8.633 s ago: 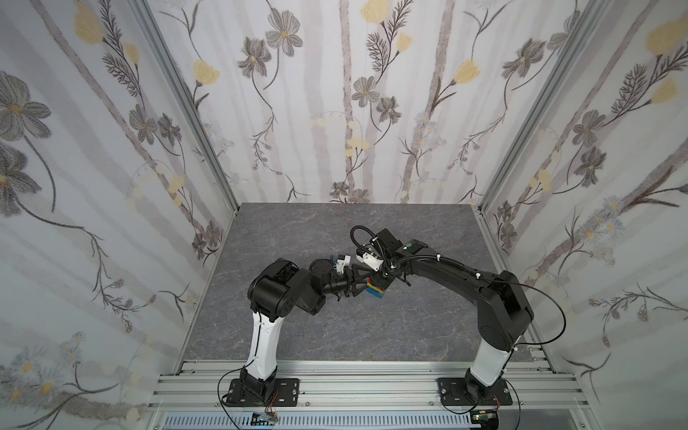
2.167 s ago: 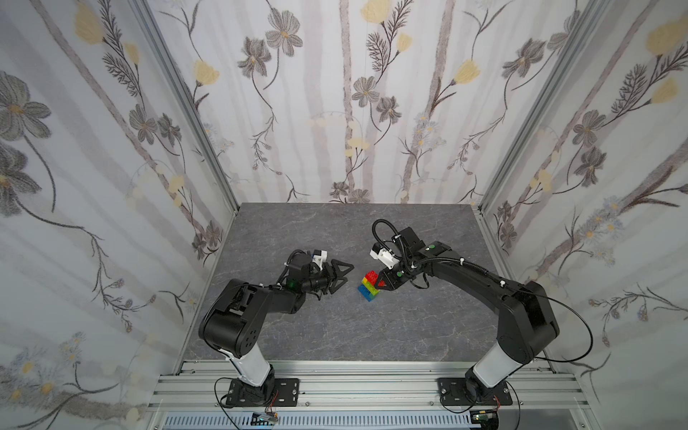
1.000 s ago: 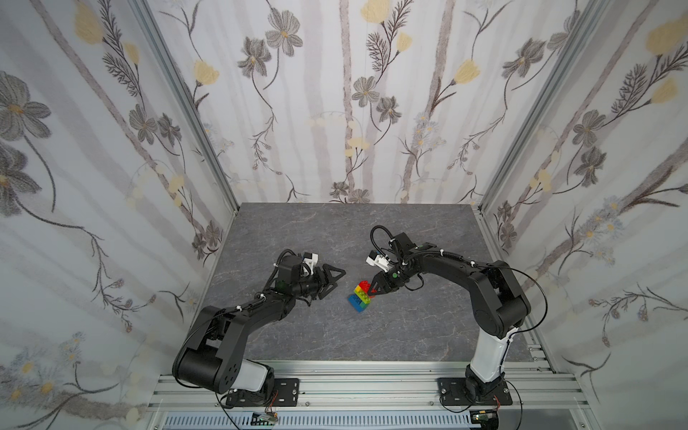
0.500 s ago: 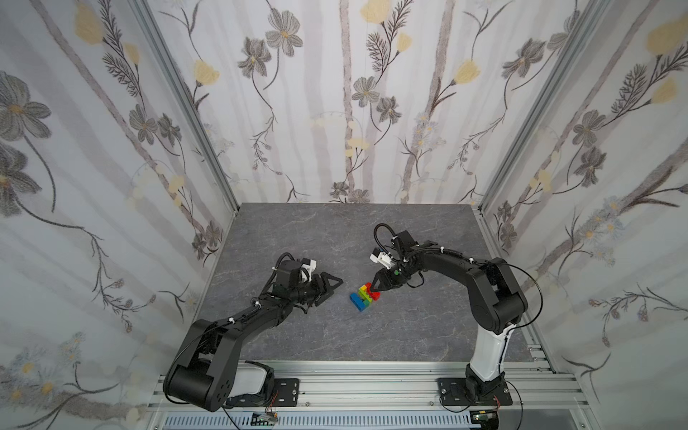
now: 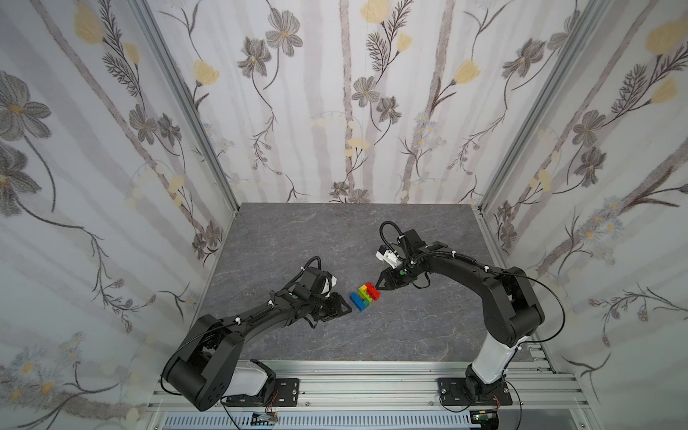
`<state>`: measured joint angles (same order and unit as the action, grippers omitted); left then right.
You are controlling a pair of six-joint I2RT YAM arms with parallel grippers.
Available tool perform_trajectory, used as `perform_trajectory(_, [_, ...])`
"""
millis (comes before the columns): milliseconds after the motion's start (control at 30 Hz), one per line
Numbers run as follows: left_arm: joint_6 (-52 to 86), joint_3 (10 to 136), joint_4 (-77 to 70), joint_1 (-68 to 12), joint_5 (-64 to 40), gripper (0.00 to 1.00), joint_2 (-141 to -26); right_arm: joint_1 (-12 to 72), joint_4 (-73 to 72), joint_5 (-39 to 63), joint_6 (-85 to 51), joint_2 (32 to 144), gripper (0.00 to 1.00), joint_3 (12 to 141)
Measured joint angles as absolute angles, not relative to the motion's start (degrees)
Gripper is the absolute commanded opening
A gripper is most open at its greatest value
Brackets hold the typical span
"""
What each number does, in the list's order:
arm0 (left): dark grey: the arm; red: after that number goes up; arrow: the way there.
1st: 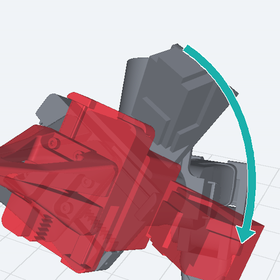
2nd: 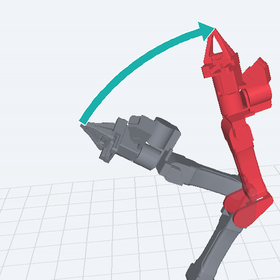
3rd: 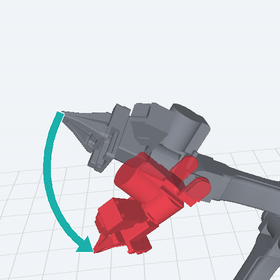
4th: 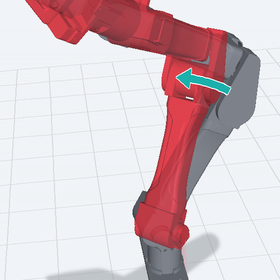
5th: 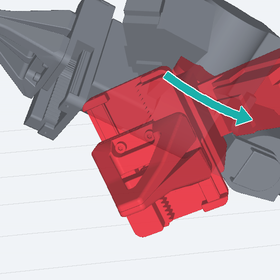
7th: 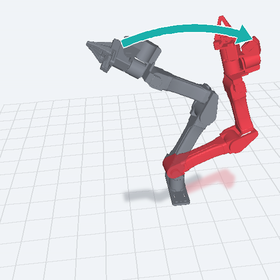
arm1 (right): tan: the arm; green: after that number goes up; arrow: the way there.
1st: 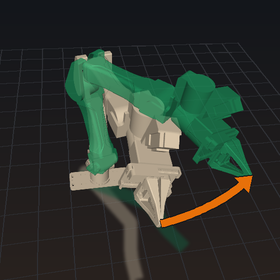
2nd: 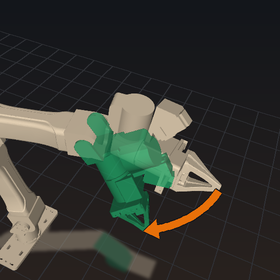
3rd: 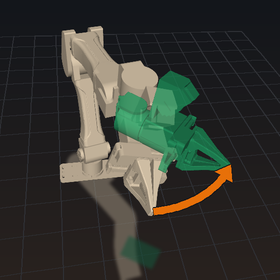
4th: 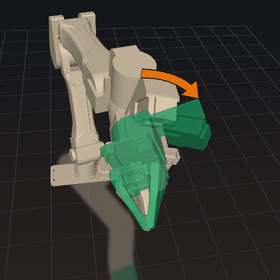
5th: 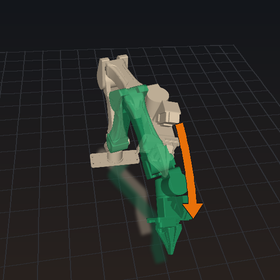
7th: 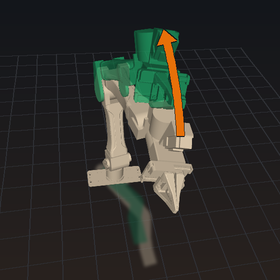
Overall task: Assemble the number 5 with lego
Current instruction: Place the lego brick at the center of the board.
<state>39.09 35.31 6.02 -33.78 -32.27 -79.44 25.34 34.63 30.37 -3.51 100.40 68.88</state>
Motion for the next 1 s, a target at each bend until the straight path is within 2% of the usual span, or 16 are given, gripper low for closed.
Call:
perform_trajectory(500, [37.8,45.3,4.9,-42.5,-25.1,0.30,-95.9,25.4,33.2,23.5,-7.6,78.8,0.46,54.7])
perform_trajectory(1000, [37.2,55.4,2.6,-44.2,-24.9,0.29,-105.3,25.4,31.2,21.8,-10.2,69.7,0.46,46.9])
